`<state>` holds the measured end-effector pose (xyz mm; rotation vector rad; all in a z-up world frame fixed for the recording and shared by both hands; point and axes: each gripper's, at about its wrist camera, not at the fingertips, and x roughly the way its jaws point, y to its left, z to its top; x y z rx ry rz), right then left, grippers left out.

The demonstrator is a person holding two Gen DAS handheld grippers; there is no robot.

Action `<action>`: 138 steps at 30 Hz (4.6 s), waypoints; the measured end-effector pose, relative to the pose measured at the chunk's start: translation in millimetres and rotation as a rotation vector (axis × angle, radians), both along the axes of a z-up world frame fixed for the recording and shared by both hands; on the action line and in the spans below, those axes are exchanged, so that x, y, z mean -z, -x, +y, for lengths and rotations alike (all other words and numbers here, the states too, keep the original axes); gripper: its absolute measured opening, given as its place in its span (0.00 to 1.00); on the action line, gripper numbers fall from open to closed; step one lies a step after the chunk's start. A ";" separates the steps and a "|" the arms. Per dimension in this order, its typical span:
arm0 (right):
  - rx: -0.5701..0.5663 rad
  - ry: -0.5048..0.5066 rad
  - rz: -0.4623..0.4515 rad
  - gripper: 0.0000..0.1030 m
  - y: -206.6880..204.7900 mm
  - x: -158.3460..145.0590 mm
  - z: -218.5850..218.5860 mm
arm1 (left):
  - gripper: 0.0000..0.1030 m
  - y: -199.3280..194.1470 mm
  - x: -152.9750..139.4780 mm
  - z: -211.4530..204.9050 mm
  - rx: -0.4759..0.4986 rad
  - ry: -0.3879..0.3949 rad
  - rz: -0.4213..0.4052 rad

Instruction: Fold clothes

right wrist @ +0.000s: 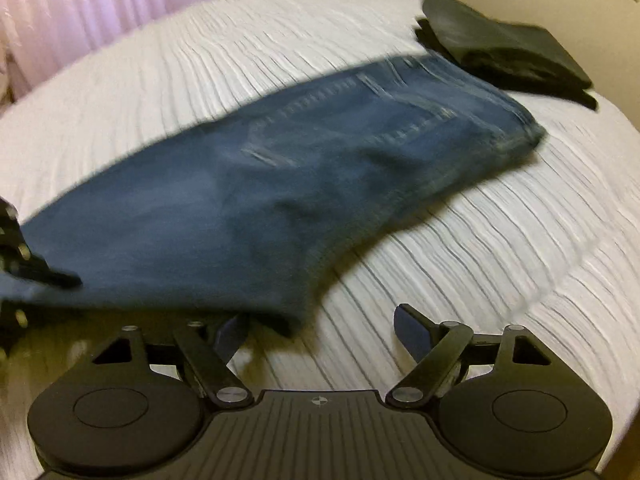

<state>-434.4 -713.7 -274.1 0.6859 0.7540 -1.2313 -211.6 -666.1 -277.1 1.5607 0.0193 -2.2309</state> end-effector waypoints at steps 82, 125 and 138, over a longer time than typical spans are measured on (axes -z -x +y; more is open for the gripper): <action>-1.614 0.431 0.392 0.52 -509.8 76.2 230.7 | 0.81 -394.7 -24.4 279.9 -1.267 0.195 -0.171; -0.170 -0.080 -0.287 0.82 -63.0 7.9 -84.2 | 0.81 -184.1 -0.8 30.8 -0.363 0.205 -0.194; -1.103 0.275 0.271 0.84 -274.9 62.7 68.9 | 0.89 -224.1 37.0 32.6 0.054 0.382 -0.292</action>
